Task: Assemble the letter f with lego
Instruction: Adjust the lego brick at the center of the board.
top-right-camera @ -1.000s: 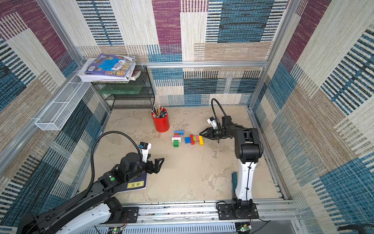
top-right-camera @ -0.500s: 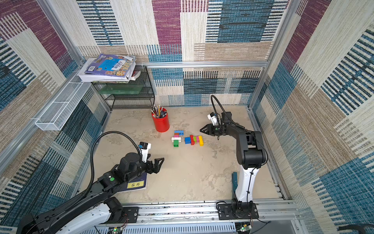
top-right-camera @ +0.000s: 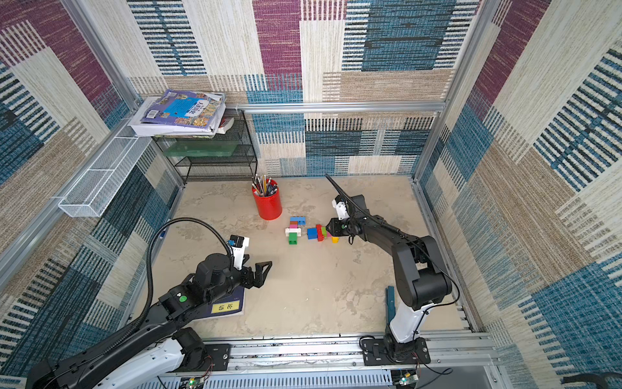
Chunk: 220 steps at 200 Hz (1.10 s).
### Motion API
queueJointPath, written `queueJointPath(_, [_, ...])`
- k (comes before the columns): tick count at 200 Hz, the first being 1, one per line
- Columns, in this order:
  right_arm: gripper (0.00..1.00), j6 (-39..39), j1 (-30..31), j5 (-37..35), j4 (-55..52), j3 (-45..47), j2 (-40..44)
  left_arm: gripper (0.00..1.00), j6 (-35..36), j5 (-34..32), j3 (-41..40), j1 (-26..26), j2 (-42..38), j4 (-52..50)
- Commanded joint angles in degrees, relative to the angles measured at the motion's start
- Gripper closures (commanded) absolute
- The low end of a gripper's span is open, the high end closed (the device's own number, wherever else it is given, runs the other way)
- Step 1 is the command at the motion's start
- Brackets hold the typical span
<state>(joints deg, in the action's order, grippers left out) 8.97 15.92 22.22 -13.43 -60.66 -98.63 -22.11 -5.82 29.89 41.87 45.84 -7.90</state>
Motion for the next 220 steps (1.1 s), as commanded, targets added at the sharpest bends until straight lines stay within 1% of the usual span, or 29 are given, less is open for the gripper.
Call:
queueJointPath(1, [0.78, 0.74, 1.22, -3.52, 0.86, 1.87, 0.9, 0.01, 0.84, -0.5, 0.51, -0.08, 0.0, -0.44])
queueJointPath(46, [0.81, 0.78, 2.86, -4.23, 1.3, 4.82, 0.12, 0.01, 0.59, -0.07, 0.46, -0.08, 0.39, -0.14])
queueJointPath(104, [0.83, 0.65, 2.53, -7.91, 0.56, 4.77, -2.62, 0.01, 0.65, -0.03, 0.43, -0.07, 0.65, -0.32])
queueJointPath(126, [0.83, 0.56, 1.51, -8.08, 0.88, 4.51, -3.48, 0.01, 0.58, -0.13, 0.43, -0.05, 0.64, -0.41])
queueJointPath(167, [0.83, -0.43, -0.51, -7.84, 0.45, 1.25, -6.68, 0.01, 0.62, -0.15, 0.35, -0.03, 0.78, -0.24])
queueJointPath(220, [0.83, -1.92, -2.55, -6.41, -0.69, -6.28, -13.17, 0.01, 0.64, -0.35, 0.35, -0.04, 1.13, -0.27])
